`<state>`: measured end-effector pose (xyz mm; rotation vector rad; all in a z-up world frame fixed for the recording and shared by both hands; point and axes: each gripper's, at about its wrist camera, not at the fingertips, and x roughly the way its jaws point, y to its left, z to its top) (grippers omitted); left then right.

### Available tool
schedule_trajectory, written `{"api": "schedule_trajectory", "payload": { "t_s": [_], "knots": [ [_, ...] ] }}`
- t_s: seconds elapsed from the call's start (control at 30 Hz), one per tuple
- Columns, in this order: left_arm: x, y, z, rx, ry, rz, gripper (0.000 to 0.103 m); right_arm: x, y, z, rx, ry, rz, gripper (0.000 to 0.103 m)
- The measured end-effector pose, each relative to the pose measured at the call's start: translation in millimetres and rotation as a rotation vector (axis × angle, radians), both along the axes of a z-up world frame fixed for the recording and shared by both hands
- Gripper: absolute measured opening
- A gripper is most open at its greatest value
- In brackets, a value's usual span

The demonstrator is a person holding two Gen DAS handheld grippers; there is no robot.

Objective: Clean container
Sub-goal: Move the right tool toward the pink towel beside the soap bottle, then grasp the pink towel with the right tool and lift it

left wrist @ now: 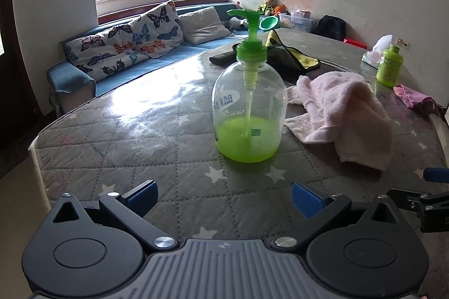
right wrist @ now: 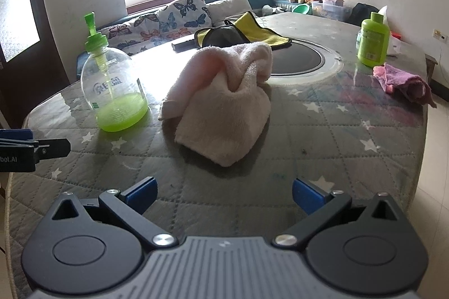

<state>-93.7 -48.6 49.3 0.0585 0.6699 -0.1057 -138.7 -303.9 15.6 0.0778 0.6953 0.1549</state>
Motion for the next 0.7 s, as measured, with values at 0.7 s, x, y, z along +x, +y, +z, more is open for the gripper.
{"api": "schedule_trajectory", "payload": {
  "t_s": [0.7],
  "knots": [
    [-18, -7, 12, 0.005, -0.019, -0.027, 0.103, -20, 13, 22, -0.027, -0.030, 0.029, 0.103]
  ]
}}
